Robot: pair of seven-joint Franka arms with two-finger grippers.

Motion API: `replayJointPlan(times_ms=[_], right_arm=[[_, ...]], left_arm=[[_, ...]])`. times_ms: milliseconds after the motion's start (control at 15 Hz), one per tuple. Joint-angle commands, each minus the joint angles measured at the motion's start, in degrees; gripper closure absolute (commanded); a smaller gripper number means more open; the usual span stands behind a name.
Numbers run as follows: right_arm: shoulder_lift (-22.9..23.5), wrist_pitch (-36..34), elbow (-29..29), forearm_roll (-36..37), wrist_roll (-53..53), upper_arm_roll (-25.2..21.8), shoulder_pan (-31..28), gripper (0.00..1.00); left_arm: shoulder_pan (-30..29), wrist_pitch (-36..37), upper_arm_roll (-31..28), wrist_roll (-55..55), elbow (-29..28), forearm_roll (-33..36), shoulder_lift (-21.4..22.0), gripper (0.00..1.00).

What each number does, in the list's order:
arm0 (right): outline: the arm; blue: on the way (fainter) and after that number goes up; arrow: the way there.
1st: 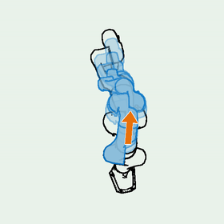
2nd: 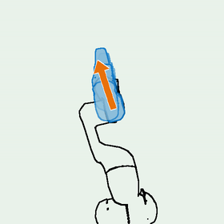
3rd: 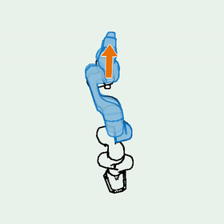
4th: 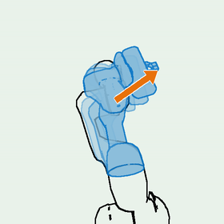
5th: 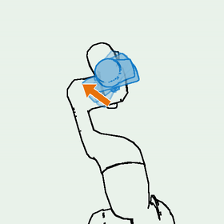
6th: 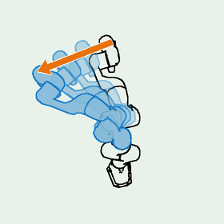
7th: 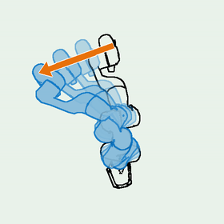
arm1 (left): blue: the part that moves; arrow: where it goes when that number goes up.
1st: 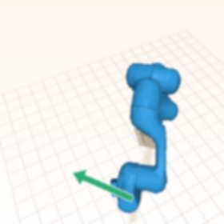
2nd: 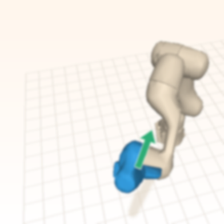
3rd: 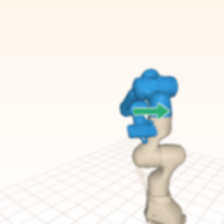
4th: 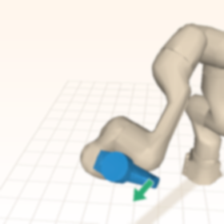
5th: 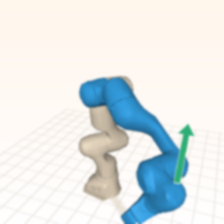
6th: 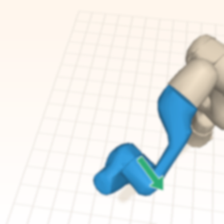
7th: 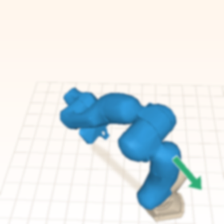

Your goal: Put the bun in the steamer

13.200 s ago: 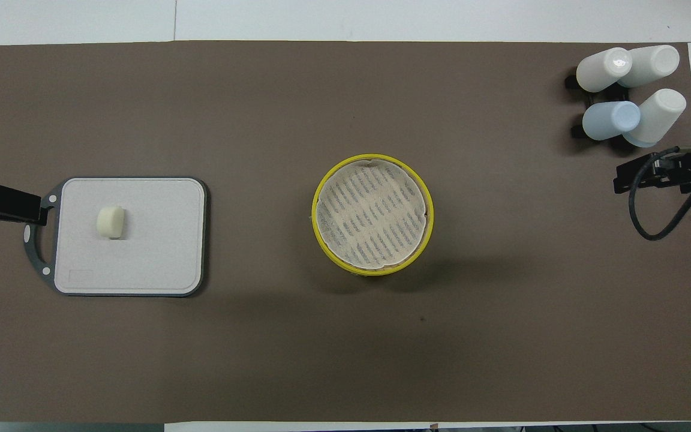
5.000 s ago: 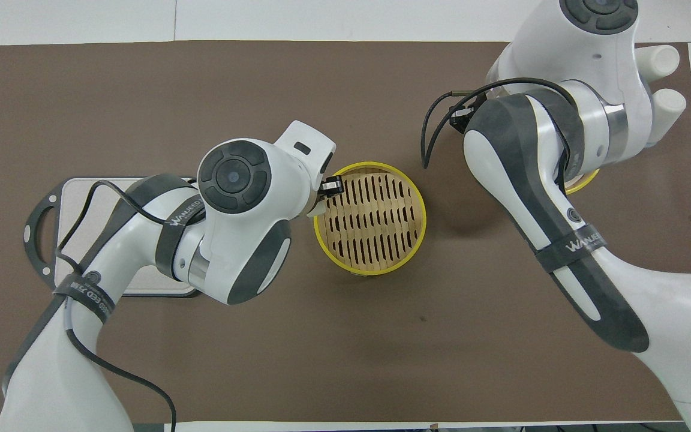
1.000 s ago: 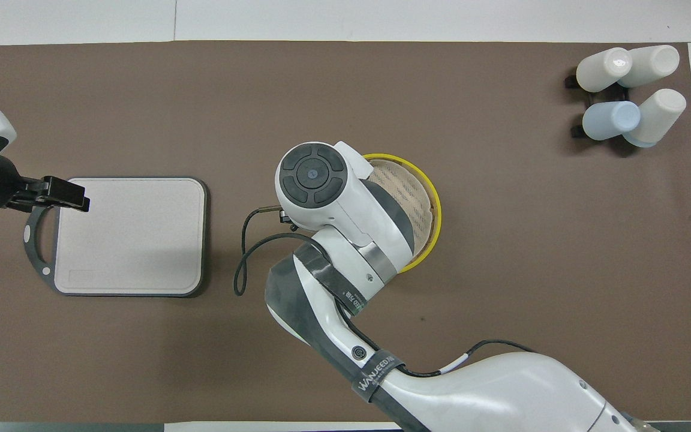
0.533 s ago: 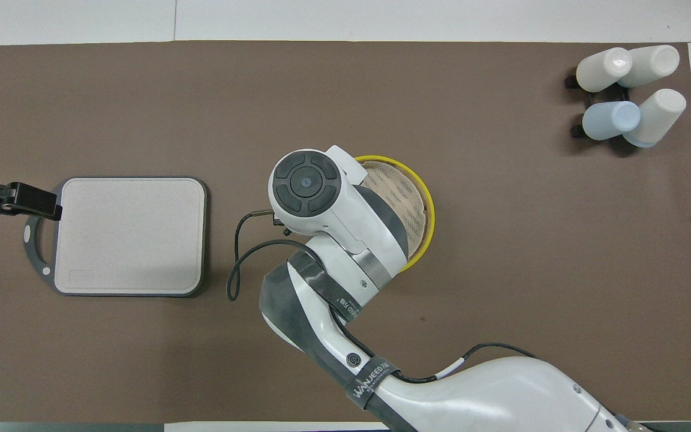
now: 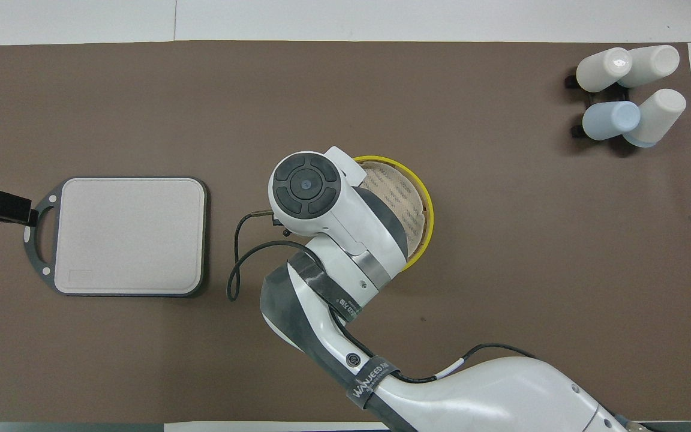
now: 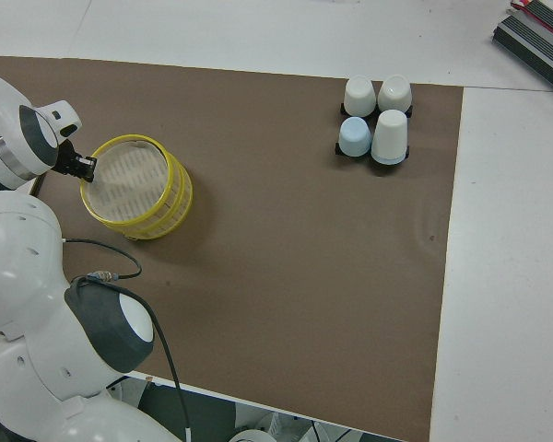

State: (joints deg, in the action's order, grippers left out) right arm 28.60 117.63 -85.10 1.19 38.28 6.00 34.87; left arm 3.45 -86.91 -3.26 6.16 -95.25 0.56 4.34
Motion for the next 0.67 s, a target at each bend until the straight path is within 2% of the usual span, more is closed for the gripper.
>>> replayJointPlan(times_ms=[0,333,400,467,533,600], right_arm=[[-2.1,3.8,-4.4,0.0,0.8,0.2,-0.6,1.0],[-2.1,4.3,-4.5,0.0,0.8,0.3,-0.6,1.0],[-2.1,4.3,-4.5,0.0,0.7,0.3,-0.7,0.55],[-2.1,4.3,-4.5,0.0,0.8,0.2,-0.6,0.18],[-2.1,4.2,-3.7,0.3,0.9,0.2,-0.3,0.0],[-2.1,3.8,-2.7,0.3,0.9,0.2,-0.2,0.0]], left_arm=[[0.5,1.1,-0.7,-0.2,0.9,0.7,0.2,0.0],[0.6,-0.1,-1.0,0.0,0.3,0.7,0.2,0.0],[0.6,-0.7,-1.0,-0.3,0.3,0.6,-0.1,0.0],[0.7,-1.3,-1.3,-0.6,0.4,0.4,-0.5,0.0],[0.8,-1.4,-1.7,-0.7,0.9,-0.1,-1.0,0.0],[0.8,-1.5,-1.7,-0.8,0.9,-0.6,-1.5,0.0]])
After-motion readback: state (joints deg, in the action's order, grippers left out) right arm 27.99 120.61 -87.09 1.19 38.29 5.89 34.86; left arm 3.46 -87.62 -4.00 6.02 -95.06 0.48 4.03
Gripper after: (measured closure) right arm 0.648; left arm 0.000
